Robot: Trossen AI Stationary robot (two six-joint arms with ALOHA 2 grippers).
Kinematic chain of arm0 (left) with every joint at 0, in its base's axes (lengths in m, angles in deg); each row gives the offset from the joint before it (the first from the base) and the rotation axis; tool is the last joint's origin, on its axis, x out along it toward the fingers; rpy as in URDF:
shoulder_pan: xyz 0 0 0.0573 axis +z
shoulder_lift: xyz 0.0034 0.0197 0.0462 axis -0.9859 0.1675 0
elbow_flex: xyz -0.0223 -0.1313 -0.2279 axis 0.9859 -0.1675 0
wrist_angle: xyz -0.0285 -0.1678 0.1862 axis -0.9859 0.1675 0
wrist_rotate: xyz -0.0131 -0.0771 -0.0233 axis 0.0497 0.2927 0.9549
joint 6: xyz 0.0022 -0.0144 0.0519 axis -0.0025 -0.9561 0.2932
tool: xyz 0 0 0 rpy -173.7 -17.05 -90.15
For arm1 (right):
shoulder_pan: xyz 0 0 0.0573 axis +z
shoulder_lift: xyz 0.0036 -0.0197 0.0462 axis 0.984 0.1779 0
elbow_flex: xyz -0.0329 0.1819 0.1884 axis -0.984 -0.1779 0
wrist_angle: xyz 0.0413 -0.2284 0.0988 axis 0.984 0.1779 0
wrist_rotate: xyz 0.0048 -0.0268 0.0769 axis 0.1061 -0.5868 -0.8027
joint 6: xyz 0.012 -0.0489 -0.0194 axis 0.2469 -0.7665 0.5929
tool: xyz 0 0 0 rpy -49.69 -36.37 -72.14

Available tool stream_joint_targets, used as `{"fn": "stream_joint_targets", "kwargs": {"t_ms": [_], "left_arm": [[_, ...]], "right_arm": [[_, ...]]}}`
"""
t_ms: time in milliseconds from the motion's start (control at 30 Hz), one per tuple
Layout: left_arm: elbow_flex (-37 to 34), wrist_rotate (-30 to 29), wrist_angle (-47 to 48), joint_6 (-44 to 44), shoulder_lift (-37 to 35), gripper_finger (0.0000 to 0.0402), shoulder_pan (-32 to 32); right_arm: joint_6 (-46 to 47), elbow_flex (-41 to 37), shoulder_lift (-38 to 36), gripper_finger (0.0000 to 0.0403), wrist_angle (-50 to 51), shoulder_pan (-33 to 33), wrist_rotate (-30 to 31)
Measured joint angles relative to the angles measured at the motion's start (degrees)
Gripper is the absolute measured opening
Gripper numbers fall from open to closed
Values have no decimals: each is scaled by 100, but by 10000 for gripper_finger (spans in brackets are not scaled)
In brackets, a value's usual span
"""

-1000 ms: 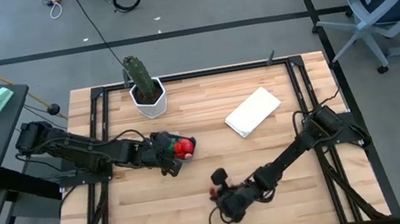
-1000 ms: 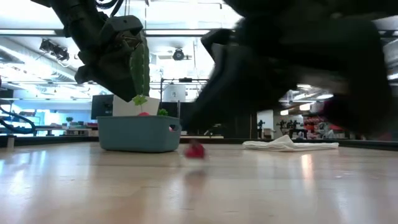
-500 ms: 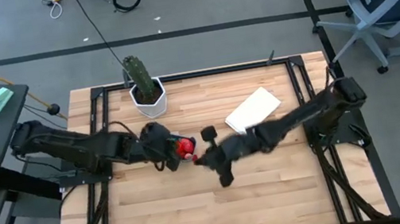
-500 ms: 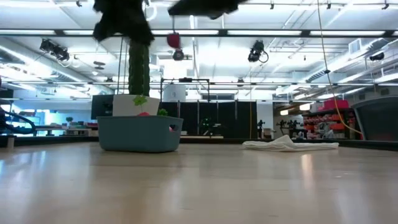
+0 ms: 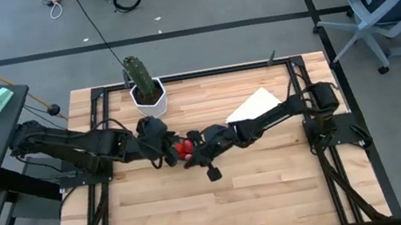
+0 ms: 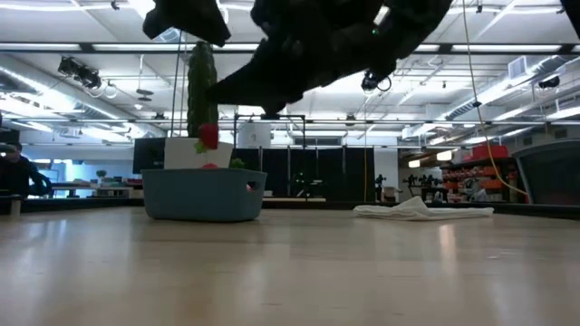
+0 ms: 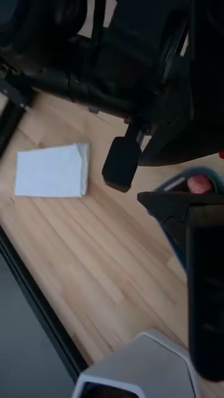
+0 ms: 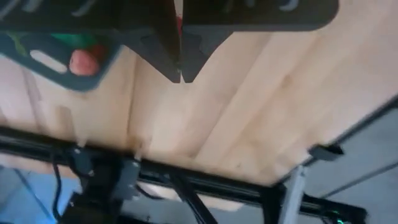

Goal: Pick and placing Produce into tupperware
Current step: Put the red cherry into the blue bin

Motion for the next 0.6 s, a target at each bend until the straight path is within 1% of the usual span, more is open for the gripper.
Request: {"fn": "stream_joint_targets", "kwargs": {"t_ms": [100,233,333,433,600], "left_arm": [[-71,-4,106,-56,-2,79,-12],[-89,-3,264,-197,0,74,-14],[-89,-9,269,-209,0,73,-11],[-89,-11,271,-222,0,77,-11],[-89,-11,269,-271,0,79,-11]], "right_arm": [[-72,5,116,2,-47,0,300],[-451,8,125,6,-82,-2,654],[-500,11,124,3,-50,-23,709],[-500,11,124,4,123,-51,795],[-502,11,124,3,432,-68,1314]]}}
